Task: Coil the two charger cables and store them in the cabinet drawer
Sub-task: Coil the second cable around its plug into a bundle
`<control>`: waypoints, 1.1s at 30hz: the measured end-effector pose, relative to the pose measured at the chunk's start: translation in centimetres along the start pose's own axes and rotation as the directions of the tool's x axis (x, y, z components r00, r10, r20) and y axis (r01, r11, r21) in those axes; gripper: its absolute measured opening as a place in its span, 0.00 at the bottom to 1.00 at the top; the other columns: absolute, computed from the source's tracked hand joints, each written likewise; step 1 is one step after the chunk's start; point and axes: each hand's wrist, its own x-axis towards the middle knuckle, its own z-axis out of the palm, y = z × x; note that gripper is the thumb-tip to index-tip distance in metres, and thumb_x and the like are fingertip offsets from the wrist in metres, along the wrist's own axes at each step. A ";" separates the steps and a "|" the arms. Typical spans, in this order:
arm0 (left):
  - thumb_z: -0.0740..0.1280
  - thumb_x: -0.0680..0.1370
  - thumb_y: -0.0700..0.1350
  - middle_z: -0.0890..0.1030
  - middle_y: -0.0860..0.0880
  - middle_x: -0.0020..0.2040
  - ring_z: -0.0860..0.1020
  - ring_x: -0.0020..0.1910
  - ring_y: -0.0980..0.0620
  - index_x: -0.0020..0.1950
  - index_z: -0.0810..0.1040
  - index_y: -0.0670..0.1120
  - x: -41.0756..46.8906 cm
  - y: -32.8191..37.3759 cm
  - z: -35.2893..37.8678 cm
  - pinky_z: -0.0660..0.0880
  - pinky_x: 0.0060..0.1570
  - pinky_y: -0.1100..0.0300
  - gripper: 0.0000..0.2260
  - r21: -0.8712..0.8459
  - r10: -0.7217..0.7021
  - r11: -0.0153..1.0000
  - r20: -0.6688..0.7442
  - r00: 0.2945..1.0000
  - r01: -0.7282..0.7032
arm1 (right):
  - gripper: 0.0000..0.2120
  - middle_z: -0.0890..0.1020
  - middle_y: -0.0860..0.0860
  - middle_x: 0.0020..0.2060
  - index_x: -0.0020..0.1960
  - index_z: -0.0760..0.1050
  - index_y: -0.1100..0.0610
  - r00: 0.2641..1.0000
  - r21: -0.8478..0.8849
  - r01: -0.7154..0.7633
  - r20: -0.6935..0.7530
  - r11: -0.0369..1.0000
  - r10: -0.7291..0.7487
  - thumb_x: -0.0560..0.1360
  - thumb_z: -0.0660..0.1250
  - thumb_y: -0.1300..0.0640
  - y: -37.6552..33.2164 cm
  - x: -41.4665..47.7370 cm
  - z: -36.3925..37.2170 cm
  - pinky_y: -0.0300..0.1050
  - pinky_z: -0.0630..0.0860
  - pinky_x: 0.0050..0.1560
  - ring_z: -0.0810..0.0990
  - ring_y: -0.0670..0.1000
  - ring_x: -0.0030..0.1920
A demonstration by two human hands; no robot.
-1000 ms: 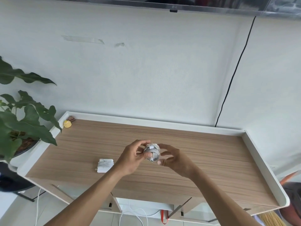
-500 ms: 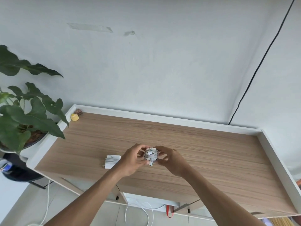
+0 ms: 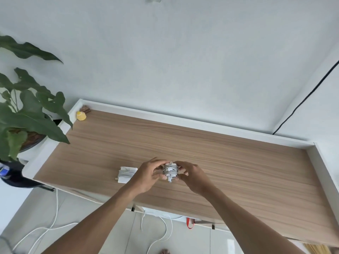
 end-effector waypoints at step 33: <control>0.56 0.78 0.31 0.75 0.51 0.67 0.76 0.61 0.53 0.73 0.68 0.50 0.4 -6.3 1.3 0.68 0.58 0.70 0.26 0.303 -0.101 0.945 -0.081 0.992 0.121 | 0.27 0.79 0.48 0.58 0.69 0.69 0.48 0.989 0.004 -0.022 0.148 1.000 0.021 0.72 0.72 0.57 4.3 4.4 4.9 0.34 0.68 0.55 0.73 0.42 0.52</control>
